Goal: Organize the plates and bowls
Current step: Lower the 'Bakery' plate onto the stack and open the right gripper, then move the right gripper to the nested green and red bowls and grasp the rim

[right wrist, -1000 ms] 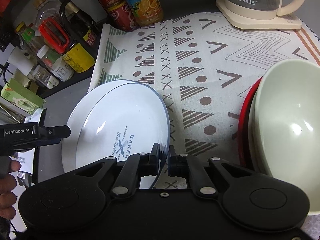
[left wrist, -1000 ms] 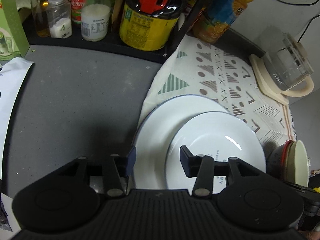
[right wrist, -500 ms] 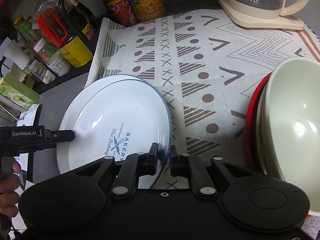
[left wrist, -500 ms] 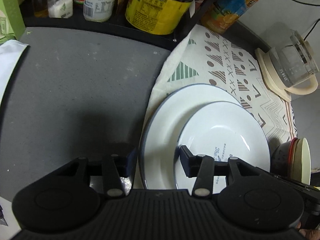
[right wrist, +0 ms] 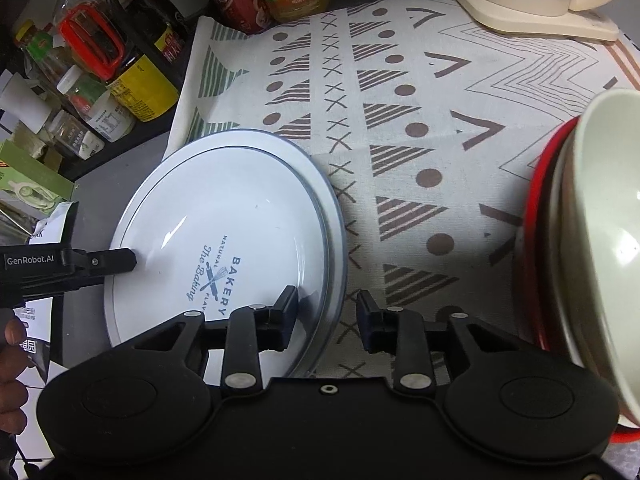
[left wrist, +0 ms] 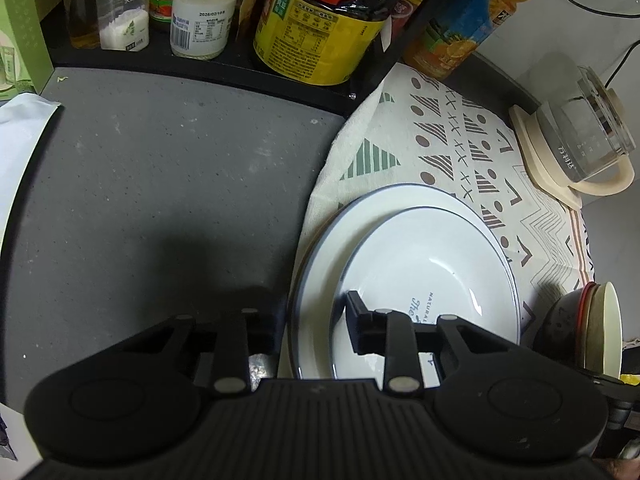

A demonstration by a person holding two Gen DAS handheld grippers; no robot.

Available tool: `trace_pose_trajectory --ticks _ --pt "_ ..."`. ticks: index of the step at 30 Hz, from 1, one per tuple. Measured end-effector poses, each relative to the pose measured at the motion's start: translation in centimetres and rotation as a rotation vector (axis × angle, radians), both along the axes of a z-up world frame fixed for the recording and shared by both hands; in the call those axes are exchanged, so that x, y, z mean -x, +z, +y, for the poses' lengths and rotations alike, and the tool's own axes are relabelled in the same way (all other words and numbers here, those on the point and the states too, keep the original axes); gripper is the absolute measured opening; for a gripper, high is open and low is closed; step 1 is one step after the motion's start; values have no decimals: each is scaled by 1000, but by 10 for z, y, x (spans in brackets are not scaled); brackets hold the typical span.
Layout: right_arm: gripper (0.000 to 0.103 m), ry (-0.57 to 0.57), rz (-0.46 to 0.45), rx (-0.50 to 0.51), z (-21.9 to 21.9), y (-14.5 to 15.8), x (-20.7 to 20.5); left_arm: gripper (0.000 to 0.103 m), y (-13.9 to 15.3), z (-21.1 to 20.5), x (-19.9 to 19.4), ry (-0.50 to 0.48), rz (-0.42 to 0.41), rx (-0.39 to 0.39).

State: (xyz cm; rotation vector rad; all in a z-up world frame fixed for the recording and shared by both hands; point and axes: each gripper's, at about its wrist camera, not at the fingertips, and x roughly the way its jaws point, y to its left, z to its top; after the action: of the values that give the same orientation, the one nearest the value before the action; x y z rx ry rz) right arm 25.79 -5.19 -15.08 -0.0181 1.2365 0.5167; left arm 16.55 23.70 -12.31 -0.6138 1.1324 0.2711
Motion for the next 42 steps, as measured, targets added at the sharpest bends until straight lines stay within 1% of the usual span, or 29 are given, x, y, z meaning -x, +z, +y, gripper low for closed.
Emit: trace_pose_trajectory --ticks 4,6,7,9,10,11,12,13,15,16,17,18,20,22,23,24,25,27,30,35,39,42 --pt "27 5 -3 -18 0 -1 1 29 -1 0 -1 -3 4 -4" --pt "27 4 1 -19 0 -2 1 30 0 -1 -2 -11 14 -13" --pt "30 7 2 -15 1 -2 1 30 0 -2 -3 -15 23 -20" --pt "38 4 18 -7 1 -3 -1 34 1 -3 -6 -21 42 -38" --pt "48 -5 21 -3 0 -2 -1 35 3 -3 -6 -25 41 -44" --pt "56 -9 15 -6 -1 -1 -1 42 5 -3 -6 -29 37 -48" --pt "58 -8 6 -19 -2 2 0 51 7 -3 -5 -35 21 -45" --pt "61 -3 0 -34 -3 6 1 56 10 -3 -5 -33 16 -51" --pt "69 8 -10 -75 -5 15 4 73 16 -4 -4 -22 12 -70" --pt "78 10 -22 -88 -5 19 5 76 20 -5 -4 -21 10 -78" --pt "91 14 -36 -100 -6 24 7 81 24 -7 -4 -22 4 -86" --pt "96 15 -51 -107 -7 29 8 84 28 -9 -4 -27 -3 -97" --pt "98 19 -77 -127 -10 37 11 86 35 -15 -4 -38 -11 -115" --pt "99 19 -81 -148 -14 42 13 86 42 -20 -4 -48 -17 -126" --pt "103 17 -87 -151 -15 45 15 87 45 -23 -3 -49 -21 -133" --pt "103 19 -102 -155 -18 48 18 92 48 -26 -2 -50 -24 -141" --pt "103 23 -117 -160 -20 52 20 93 51 -29 -1 -48 -29 -148" --pt "103 26 -130 -169 -25 58 24 103 56 -34 3 -42 -49 -139" --pt "103 27 -152 -185 -33 66 29 103 62 -43 9 -42 -72 -134" --pt "103 -6 -183 -206 -50 75 31 103 71 -58 16 -49 -102 -128" --pt "103 -32 -212 -218 -66 81 31 103 80 -71 19 -60 -128 -151" --pt "103 -50 -229 -223 -78 83 33 103 83 -80 18 -70 -136 -144"
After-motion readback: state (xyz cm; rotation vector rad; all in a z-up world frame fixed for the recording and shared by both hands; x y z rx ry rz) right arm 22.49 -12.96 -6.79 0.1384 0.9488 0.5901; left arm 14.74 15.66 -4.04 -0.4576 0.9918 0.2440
